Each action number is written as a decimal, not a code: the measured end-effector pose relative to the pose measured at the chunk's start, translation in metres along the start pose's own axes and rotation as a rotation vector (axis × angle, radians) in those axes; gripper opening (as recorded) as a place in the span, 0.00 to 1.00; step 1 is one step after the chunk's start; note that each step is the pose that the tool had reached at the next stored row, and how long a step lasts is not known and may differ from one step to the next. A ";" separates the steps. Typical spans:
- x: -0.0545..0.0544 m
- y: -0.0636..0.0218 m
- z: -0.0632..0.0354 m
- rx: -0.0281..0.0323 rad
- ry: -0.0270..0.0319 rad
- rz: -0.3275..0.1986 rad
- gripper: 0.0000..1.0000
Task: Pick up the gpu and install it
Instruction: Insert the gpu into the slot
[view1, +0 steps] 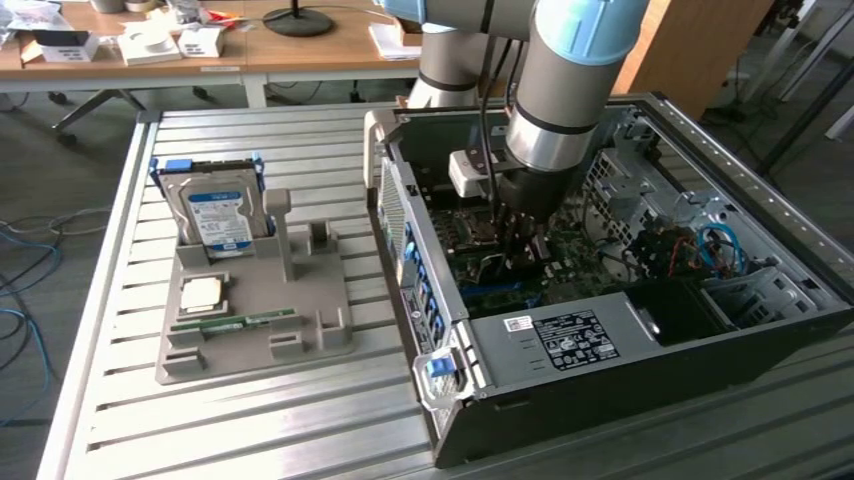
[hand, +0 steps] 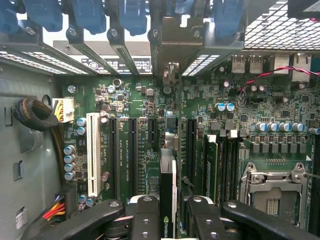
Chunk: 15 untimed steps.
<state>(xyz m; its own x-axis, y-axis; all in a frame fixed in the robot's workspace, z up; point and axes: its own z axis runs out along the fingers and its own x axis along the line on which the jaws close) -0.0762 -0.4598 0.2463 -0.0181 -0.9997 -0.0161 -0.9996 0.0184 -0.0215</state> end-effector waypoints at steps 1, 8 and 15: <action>0.000 0.0000 0.0000 0.0000 0.0000 0.000 0.26; 0.000 0.0000 0.0000 0.0000 0.0001 0.000 0.34; 0.000 0.0000 0.0000 0.0000 0.0000 0.000 0.34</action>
<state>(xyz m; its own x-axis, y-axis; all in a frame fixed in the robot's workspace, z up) -0.0762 -0.4598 0.2463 -0.0181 -0.9997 -0.0161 -0.9996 0.0184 -0.0216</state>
